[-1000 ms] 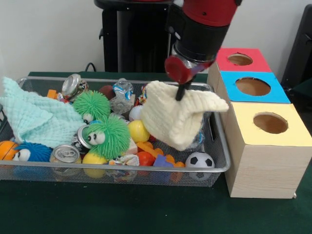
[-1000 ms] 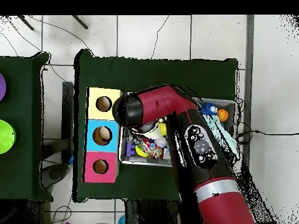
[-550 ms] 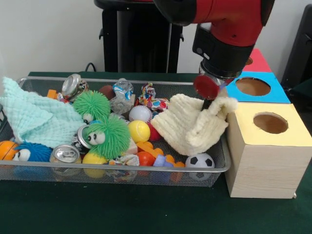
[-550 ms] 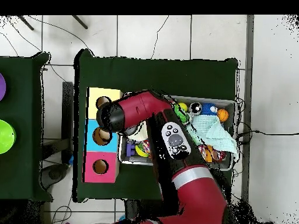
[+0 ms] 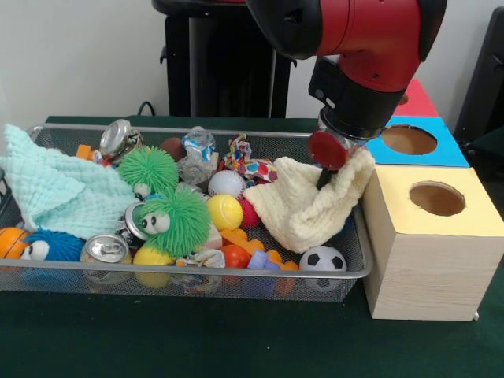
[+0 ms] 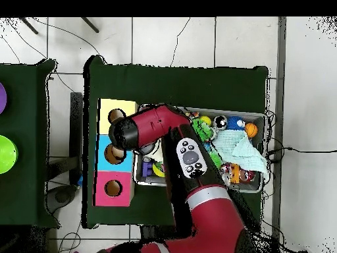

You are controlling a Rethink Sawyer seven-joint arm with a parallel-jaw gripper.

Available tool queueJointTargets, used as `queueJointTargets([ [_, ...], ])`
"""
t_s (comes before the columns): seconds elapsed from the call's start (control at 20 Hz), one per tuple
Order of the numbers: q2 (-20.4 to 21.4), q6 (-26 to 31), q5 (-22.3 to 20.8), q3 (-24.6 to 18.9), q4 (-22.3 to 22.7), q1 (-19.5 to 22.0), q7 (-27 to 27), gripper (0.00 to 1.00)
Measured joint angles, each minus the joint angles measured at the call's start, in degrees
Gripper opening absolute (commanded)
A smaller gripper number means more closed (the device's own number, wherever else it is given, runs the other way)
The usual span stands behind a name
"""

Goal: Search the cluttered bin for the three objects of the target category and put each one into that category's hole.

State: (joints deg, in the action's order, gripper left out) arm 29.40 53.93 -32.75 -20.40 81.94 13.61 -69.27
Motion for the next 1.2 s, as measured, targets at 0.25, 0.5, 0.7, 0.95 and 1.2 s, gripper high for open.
queueJointTargets([
  [0.25,-1.03,0.01,0.06,1.5,-1.63,-1.75,0.0,0.0],
  [0.5,-1.64,0.01,0.45,2.33,-2.66,-3.0,0.0,1.0],
  [0.7,-1.76,0.01,0.91,2.73,-2.73,-3.27,0.0,1.0],
  [0.95,-1.71,0.0,1.73,2.98,-2.69,-3.07,0.0,1.0],
  [1.2,-0.22,0.01,3.31,0.6,-0.97,0.99,0.0,1.0],
])
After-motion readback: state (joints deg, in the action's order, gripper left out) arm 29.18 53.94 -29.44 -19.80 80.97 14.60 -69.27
